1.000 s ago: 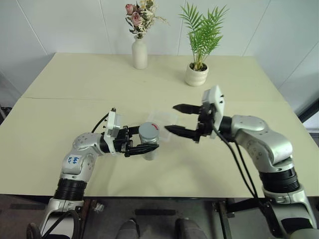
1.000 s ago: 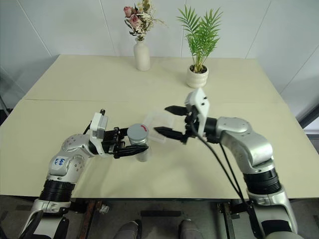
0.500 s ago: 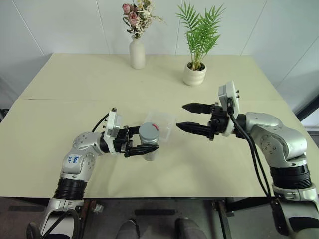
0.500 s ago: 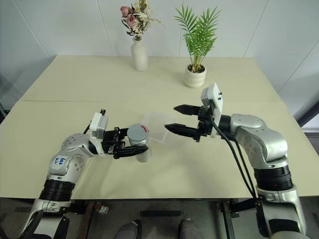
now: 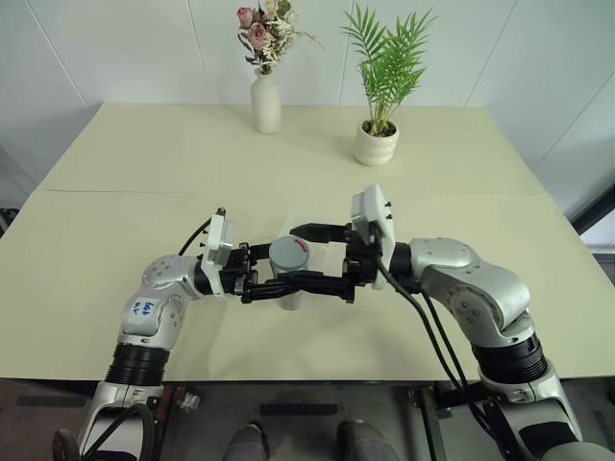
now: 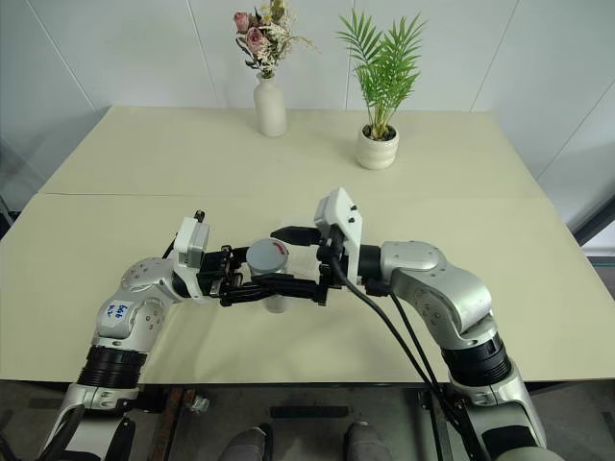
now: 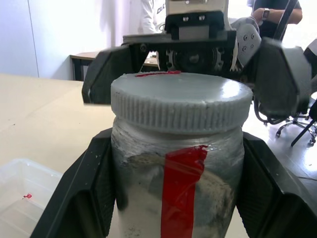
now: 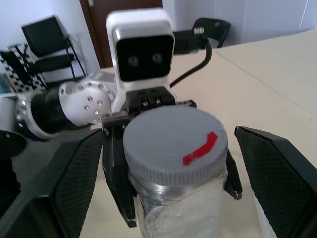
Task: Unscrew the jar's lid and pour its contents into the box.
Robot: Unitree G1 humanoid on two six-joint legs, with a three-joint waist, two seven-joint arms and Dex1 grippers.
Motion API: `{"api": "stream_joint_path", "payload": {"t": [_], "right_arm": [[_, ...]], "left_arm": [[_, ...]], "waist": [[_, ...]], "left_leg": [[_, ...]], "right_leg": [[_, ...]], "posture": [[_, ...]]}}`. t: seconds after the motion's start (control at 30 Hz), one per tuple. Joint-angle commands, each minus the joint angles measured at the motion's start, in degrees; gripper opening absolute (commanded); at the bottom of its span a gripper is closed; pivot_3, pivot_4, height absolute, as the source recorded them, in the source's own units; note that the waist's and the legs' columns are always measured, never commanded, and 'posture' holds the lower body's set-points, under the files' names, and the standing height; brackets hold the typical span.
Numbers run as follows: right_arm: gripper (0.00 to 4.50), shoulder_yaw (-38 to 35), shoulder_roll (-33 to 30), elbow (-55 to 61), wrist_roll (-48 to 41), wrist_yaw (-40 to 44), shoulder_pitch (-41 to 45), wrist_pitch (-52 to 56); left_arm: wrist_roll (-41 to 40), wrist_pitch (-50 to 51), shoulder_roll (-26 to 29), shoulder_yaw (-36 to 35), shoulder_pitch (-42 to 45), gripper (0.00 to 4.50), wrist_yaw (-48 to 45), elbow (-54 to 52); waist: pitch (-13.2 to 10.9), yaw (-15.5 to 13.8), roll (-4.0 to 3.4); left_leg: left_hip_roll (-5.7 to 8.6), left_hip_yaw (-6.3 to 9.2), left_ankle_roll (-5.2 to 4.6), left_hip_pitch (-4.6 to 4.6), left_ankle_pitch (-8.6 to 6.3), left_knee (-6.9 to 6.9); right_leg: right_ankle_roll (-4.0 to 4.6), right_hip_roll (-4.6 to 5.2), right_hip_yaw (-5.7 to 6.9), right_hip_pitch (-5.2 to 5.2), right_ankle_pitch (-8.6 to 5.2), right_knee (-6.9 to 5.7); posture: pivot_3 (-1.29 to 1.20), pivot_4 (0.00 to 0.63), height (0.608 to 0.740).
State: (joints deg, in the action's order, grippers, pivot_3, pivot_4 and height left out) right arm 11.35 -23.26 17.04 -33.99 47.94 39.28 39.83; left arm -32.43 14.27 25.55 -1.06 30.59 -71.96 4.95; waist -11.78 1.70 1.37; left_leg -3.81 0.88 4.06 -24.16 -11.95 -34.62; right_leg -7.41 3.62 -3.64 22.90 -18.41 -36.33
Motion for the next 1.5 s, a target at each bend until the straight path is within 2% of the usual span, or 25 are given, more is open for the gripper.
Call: {"api": "stream_joint_path", "payload": {"t": [0.03,0.47,1.1,1.5], "right_arm": [[4.45,0.2,1.6,-1.3,2.1,-0.5,2.0,-3.1],[4.45,-2.5,2.0,-4.0,2.5,-0.3,3.2,-3.8],[4.45,-8.4,-6.0,-7.0,0.1,2.2,1.1,-3.4],[4.45,-9.4,-11.4,-9.4,-0.2,10.0,0.4,-3.0]], "left_arm": [[-0.5,-0.2,-0.1,0.2,0.9,2.74,-0.4,-1.8],[-0.6,-0.3,-0.1,0.1,0.4,2.74,0.0,-2.2],[-0.7,-0.8,-0.1,0.0,0.4,2.74,0.4,-1.8],[-0.3,-0.9,-0.2,-0.3,0.7,2.74,0.1,-1.3]], "waist": [[0.0,0.0,0.0],[0.0,0.0,0.0],[0.0,-0.1,0.0],[0.0,0.0,0.0]], "left_leg": [[0.0,0.0,0.0,0.0,0.0,0.0],[0.0,0.0,0.0,0.0,0.0,0.0],[0.0,-0.01,0.0,0.0,0.0,0.0],[0.0,-0.02,0.0,0.0,0.0,-0.02]], "right_leg": [[0.0,0.0,0.0,0.0,0.0,0.0],[0.0,0.0,0.0,0.0,0.0,-0.02],[0.0,0.01,0.0,0.0,0.0,-0.02],[0.0,0.0,-0.01,0.0,0.0,0.0]], "posture": [[0.0,0.15,0.74],[0.0,0.15,0.74],[0.0,0.15,0.74],[0.0,0.15,0.74]]}}
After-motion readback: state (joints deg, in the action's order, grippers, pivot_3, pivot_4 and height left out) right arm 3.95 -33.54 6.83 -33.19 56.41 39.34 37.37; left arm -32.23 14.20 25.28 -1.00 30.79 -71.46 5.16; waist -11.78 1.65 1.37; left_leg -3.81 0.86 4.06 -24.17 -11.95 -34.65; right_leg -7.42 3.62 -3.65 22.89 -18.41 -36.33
